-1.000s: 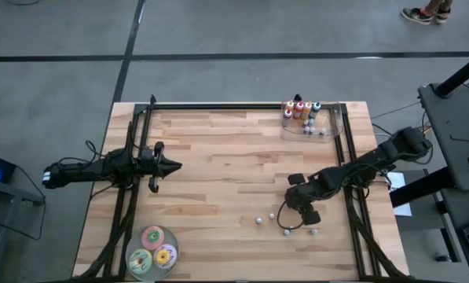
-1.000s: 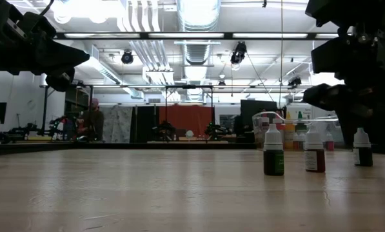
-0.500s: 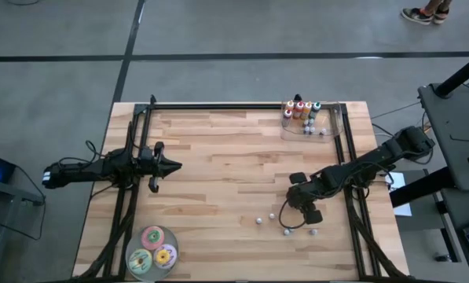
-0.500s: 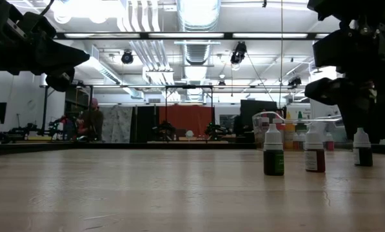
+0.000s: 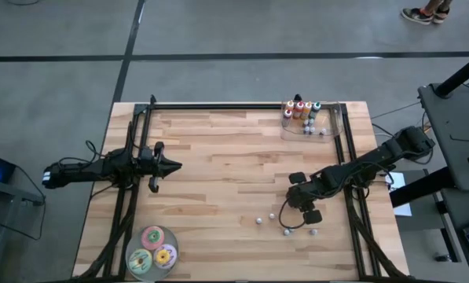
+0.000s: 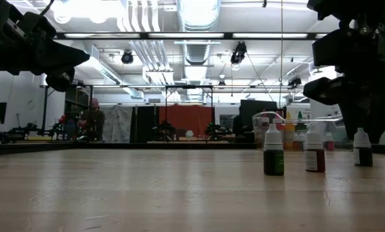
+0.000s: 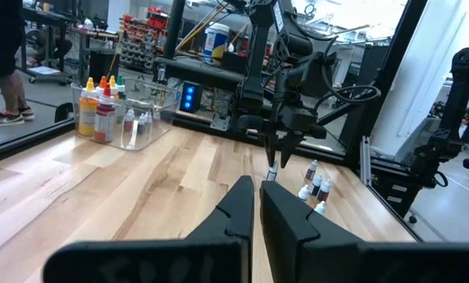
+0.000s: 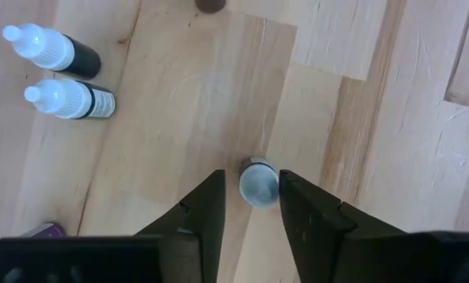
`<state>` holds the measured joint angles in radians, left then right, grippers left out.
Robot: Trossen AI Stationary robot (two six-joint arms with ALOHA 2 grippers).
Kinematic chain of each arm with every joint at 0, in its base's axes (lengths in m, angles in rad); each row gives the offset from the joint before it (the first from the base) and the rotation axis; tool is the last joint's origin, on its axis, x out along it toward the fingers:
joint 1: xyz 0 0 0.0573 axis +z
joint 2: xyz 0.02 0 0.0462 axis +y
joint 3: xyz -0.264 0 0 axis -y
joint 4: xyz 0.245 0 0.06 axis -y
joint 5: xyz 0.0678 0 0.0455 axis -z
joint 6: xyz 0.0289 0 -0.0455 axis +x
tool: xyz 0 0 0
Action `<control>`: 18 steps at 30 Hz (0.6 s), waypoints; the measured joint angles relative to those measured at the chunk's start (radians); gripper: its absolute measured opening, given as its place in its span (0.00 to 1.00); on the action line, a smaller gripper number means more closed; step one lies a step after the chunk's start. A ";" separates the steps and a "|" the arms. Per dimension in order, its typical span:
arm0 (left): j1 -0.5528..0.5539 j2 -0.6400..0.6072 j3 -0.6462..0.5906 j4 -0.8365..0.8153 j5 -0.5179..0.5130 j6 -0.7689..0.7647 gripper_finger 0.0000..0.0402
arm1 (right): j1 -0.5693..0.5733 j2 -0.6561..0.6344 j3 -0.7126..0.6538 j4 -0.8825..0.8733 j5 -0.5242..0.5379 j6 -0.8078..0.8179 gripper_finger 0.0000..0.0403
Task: Pick & Place food coloring
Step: Put the top small orange food coloring bottle into the bin
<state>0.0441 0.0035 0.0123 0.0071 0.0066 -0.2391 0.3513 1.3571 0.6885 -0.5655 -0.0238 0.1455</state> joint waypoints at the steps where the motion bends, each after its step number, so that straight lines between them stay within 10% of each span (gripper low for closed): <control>1: 0.000 0.000 0.000 0.000 0.000 0.000 0.00 | 0.000 0.000 -0.001 0.000 0.000 0.000 0.26; 18: 0.000 0.000 0.000 0.000 0.000 0.000 0.00 | 0.000 0.001 -0.003 0.004 -0.001 -0.015 0.13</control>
<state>0.0441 0.0034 0.0120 0.0071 0.0065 -0.2390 0.3511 1.3577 0.6853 -0.5610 -0.0246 0.1309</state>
